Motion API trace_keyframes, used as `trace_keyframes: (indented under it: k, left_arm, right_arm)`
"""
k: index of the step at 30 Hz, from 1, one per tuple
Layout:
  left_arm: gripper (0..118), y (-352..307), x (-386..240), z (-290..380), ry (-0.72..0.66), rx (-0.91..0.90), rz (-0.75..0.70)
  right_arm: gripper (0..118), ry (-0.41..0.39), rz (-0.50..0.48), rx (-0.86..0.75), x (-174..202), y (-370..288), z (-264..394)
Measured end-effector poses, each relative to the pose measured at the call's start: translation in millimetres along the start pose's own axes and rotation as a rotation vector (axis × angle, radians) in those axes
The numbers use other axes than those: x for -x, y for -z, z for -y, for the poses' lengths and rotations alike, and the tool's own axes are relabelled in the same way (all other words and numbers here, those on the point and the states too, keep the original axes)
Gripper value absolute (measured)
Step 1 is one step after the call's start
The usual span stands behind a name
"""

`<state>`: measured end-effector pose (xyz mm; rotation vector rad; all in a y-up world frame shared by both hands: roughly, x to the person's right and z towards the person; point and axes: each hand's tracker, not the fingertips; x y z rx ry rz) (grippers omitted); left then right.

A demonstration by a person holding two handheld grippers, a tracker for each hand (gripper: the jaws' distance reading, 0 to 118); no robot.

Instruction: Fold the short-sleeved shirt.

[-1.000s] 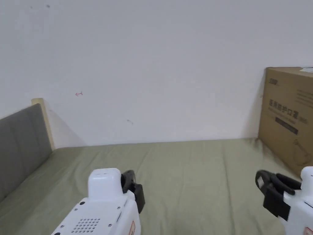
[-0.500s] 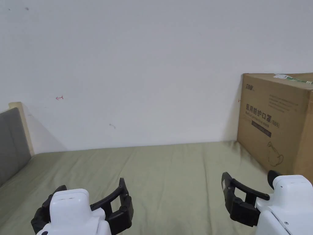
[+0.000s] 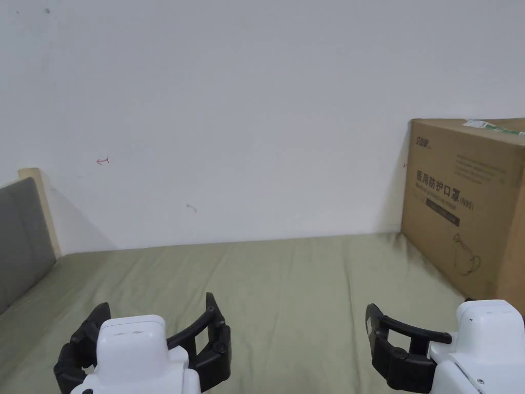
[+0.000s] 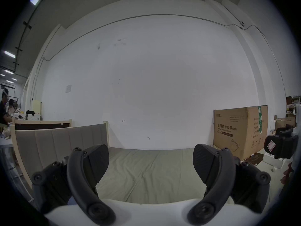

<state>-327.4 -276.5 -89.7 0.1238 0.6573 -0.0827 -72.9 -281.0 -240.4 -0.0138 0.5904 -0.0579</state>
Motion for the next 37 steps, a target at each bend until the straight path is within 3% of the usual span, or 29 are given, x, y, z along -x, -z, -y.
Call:
trace_keyframes:
  k: [4,37]
  left_arm:
    - [107,5.2,0.2,3.0,-0.038,0.071,0.0]
    - [107,29.5,10.3,19.8,-0.113,0.239,-0.036]
  right_arm:
    - [116,0.029,-0.014,0.007,0.6,-0.7,-1.0]
    - [116,0.027,-0.006,0.086,3.5,19.5,4.4]
